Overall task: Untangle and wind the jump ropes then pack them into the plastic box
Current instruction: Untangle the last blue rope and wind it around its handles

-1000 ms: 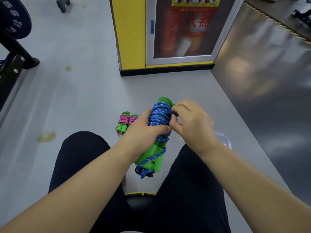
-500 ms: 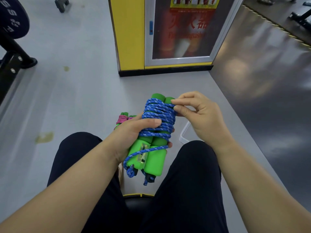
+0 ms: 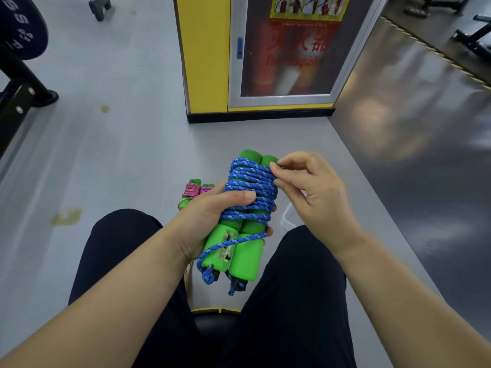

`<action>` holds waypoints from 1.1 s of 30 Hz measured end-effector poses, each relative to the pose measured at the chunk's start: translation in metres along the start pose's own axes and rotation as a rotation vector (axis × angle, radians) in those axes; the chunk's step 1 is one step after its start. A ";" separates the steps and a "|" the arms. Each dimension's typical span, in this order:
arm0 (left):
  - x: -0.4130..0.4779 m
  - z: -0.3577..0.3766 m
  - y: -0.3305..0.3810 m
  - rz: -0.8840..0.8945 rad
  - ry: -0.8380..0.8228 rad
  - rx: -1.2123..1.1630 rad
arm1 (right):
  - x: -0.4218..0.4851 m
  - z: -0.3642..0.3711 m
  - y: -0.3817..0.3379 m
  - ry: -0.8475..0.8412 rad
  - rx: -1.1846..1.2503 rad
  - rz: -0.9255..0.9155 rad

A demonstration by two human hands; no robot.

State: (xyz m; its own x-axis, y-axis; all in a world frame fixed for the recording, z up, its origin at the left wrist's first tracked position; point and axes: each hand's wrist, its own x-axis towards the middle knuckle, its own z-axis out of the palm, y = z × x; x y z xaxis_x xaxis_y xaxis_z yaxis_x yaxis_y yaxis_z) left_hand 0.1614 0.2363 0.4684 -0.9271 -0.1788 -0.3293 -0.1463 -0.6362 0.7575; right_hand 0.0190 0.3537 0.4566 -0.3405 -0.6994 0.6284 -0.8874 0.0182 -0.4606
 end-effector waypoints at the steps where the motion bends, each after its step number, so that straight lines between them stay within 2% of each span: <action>1: 0.000 0.000 0.000 -0.001 -0.002 0.002 | 0.000 -0.001 0.000 0.004 -0.004 0.000; 10: -0.004 -0.002 0.002 -0.066 -0.059 0.037 | 0.002 -0.011 0.000 -0.039 0.216 0.156; 20: -0.003 0.000 0.001 -0.031 0.025 0.120 | 0.003 -0.012 0.001 -0.067 0.103 0.132; 25: 0.000 0.005 0.007 -0.031 0.012 0.170 | 0.001 -0.005 -0.005 0.114 -0.019 0.085; 33: 0.001 0.006 0.008 -0.020 0.056 0.144 | 0.000 -0.002 -0.005 0.105 0.081 0.190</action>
State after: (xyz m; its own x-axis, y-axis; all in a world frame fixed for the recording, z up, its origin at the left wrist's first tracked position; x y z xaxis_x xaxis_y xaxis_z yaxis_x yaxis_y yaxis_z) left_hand 0.1574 0.2356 0.4774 -0.9032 -0.2114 -0.3735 -0.2167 -0.5266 0.8220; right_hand 0.0228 0.3547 0.4602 -0.5332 -0.6106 0.5855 -0.7781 0.0823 -0.6227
